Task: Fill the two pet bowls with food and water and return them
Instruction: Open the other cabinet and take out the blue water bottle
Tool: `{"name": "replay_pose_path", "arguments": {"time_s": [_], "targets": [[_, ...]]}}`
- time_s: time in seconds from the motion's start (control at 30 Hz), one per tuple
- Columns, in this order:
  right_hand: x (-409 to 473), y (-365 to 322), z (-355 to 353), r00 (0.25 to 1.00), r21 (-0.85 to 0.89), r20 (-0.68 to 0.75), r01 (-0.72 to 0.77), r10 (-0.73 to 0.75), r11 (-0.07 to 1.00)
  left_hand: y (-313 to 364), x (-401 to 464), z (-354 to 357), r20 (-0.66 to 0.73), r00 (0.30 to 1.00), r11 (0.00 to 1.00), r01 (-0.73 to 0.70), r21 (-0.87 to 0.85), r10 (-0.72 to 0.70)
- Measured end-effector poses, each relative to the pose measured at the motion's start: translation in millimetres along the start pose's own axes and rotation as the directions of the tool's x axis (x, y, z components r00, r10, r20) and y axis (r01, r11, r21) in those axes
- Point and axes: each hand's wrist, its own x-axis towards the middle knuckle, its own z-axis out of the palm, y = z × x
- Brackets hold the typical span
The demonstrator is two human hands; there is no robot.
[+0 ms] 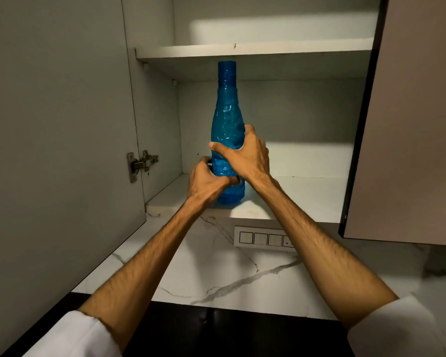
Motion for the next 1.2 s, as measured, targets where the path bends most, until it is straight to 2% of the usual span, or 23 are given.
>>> {"name": "replay_pose_path", "arguments": {"time_s": [0.6,1.2], "targets": [[-108,-59,-32,0.999,0.021,-0.006,-0.042,0.042,0.999,25,-118,-61,0.055,0.998,1.000,-0.025,0.005,0.025],[-220,-44,-32,0.993,0.056,0.041,-0.113,0.111,0.992,-10,-231,-77,0.073,0.996,0.996,0.042,0.077,-0.048]]}}
